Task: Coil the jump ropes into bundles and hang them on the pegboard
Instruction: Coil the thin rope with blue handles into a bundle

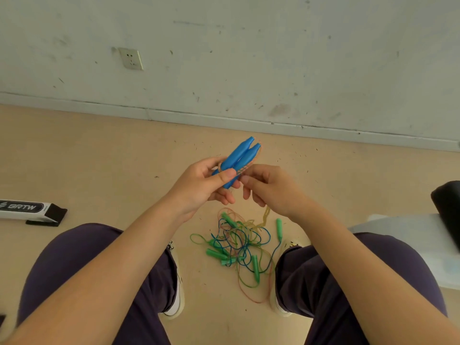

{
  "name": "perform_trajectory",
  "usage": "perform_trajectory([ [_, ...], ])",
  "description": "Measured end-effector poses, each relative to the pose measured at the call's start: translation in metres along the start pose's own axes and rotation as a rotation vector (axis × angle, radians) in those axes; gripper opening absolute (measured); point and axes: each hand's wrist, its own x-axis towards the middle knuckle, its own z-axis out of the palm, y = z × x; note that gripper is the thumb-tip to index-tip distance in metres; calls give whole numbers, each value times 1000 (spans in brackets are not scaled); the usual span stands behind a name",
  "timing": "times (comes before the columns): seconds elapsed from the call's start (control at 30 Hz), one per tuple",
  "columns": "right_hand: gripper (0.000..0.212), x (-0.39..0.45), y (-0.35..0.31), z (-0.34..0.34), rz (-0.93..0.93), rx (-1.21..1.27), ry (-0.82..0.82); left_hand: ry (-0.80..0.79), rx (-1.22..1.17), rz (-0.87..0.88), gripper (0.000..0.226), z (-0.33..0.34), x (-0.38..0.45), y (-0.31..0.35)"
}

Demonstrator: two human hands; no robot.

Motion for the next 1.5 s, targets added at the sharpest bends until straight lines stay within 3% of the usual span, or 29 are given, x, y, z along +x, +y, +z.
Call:
perform_trajectory([
  [0.1,27,-1,-2,1,32,-37,-12,64,-22,-10,18,0,0,2],
  [0.3,21,-5,-5,0,-23,-236,-59,272,54,-14,22,-2,8,-1],
  [0.4,18,-10,-8,2,-102,-331,-64,284,105,-17,20,-6,11,-4],
  [0.6,19,-17,-15,-5,-223,-426,-39,187,325,2,6,-3,12,-12],
  [0.83,3,-13,-16,-27,-339,-412,204,-118,266,-103,27,-1,7,-10],
  [1.07,10,-6,-2,-16,-221,-255,97,-267,279,-105,32,3,3,-11],
  [1.3,15,-2,6,-11,-163,-303,9,-251,237,-83,25,5,1,-13],
  [1.4,16,-3,3,-11,-180,-257,35,-255,198,-137,19,4,0,-10],
  [1.5,16,-5,0,-8,-198,-215,27,-354,207,-266,38,-1,0,-3],
])
